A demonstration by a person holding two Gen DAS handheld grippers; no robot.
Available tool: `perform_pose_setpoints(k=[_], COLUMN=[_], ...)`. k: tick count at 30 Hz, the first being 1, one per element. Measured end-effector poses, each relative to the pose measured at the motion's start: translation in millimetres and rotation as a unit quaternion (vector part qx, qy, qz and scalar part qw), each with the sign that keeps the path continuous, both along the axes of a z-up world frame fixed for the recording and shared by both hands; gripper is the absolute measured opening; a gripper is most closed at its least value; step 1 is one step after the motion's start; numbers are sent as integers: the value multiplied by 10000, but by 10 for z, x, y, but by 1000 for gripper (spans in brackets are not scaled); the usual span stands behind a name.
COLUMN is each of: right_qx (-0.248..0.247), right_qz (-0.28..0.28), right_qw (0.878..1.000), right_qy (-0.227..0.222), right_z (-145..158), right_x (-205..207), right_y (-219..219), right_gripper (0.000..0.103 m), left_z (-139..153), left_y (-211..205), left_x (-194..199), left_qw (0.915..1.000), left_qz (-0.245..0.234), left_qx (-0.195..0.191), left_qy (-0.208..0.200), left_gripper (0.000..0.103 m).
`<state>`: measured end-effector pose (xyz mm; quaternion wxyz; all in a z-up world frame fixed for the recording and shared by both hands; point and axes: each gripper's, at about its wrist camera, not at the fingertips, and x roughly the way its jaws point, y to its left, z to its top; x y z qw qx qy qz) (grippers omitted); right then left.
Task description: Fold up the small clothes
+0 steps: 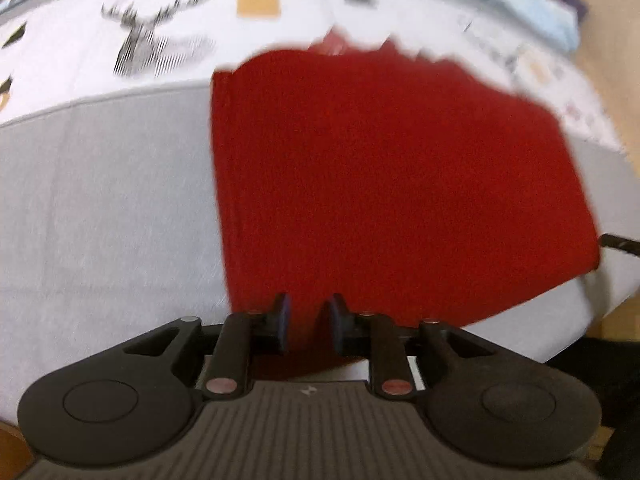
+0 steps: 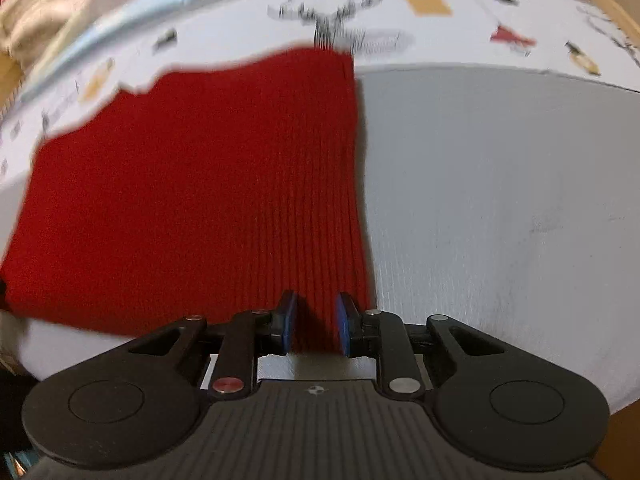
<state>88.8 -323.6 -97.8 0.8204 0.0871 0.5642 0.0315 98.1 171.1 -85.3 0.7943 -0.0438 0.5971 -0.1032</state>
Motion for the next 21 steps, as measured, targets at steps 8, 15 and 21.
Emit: perform_pose_setpoints(k=[8,15,21], right_qx=[-498,-647,-754], right_qz=[54,-348,-365], right_qw=[9983,9904,9793], right_qy=[283,-1170,-1844], right_z=[-121,466,599], right_x=[-105,-274,-584], right_y=[-53,21,367], right_gripper=[26,42,42], left_z=[-67,511,687], left_y=[-58,382,699], left_x=[12,-52,-211], left_qw=[9983,9882,9776], left_qz=[-97,1091,1553], left_qx=[575,69,322], left_qy=[30,-1071,-1383], left_gripper=[31,33,34])
